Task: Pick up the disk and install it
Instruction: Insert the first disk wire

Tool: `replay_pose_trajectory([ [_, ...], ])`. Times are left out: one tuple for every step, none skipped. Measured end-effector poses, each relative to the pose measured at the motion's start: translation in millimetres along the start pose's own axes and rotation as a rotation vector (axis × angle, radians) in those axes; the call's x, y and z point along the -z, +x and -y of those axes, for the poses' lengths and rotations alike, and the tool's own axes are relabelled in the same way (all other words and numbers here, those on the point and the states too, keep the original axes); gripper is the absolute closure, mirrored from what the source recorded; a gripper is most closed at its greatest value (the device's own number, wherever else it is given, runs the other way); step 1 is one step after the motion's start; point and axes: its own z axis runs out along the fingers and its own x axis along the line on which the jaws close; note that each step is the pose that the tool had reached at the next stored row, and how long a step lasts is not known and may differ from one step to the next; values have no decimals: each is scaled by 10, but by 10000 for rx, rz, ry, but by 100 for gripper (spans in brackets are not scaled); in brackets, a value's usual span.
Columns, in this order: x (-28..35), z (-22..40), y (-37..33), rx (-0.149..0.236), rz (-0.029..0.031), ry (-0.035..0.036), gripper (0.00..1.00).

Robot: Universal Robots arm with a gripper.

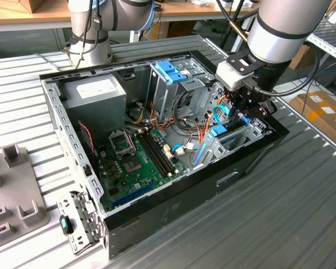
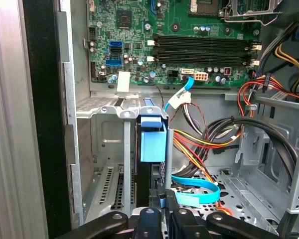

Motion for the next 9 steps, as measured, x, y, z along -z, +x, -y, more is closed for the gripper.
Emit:
replay_pose_trajectory([
  [0,0,0,0,-1,0,84],
  [0,0,0,0,-1,0,84],
  [0,0,0,0,-1,0,84],
  [-3,1,0,0,1,0,84],
  [-9,8,1,1,2,0,84],
  [-9,8,1,1,1,0,84],
  [-9,8,1,1,-1,0,84],
  [-24,5,1,-1,5,1,84],
  [-36,2,2,0,1,0,84],
])
